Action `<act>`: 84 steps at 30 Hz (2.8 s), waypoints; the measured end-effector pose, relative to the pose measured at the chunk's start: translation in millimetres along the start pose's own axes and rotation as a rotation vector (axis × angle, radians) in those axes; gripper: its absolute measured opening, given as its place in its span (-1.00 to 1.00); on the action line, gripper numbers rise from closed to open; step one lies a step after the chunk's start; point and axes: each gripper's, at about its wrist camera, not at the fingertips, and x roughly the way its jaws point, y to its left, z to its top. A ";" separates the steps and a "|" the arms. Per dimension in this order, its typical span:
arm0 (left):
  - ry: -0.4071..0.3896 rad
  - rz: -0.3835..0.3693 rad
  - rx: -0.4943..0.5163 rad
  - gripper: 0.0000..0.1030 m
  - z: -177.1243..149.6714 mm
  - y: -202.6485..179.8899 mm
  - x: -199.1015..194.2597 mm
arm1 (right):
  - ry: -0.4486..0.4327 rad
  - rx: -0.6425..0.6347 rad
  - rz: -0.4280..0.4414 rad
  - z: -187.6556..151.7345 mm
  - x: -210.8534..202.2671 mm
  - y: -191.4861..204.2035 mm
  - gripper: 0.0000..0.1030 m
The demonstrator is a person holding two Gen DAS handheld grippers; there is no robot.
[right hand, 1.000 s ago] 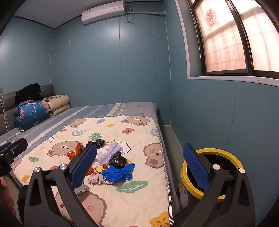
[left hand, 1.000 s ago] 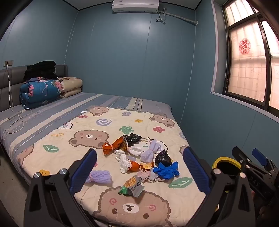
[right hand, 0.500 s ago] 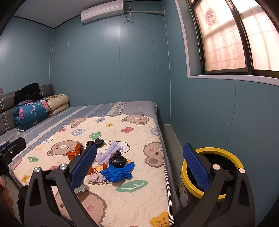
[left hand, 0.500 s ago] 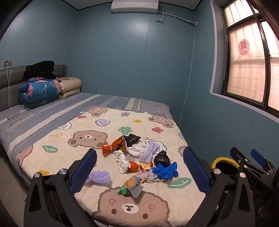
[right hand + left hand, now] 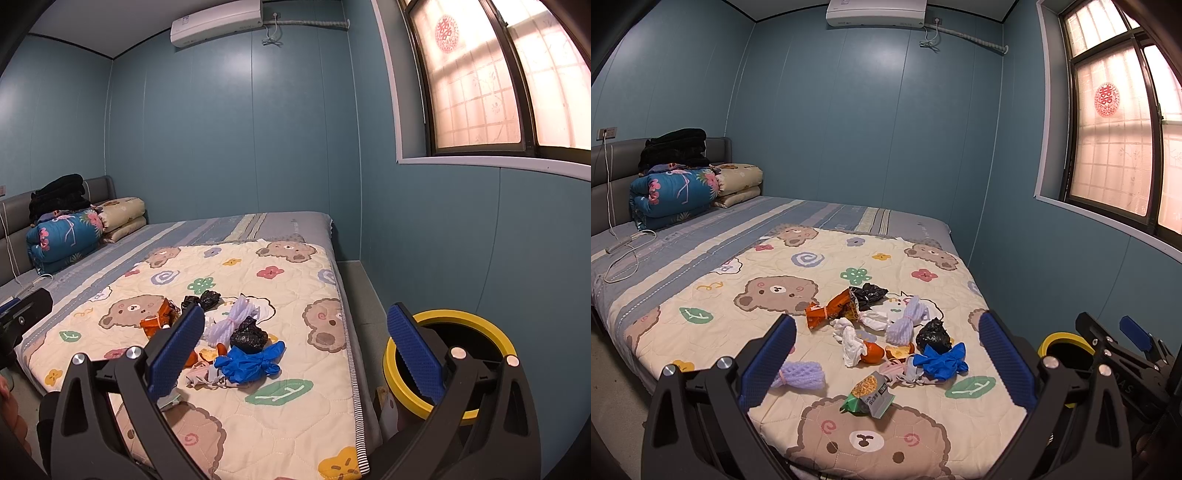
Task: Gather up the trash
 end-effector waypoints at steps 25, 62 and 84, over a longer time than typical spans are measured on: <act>0.000 -0.001 -0.001 0.86 -1.0 -4.8 -1.0 | 0.012 0.006 0.000 -4.2 3.7 -2.0 0.85; 0.002 -0.001 -0.001 0.87 -1.1 -4.0 -0.7 | 0.015 0.007 -0.001 -3.8 4.4 -2.4 0.85; 0.080 0.050 0.021 0.86 4.5 14.5 31.8 | 0.094 0.055 0.038 2.1 35.3 -19.4 0.85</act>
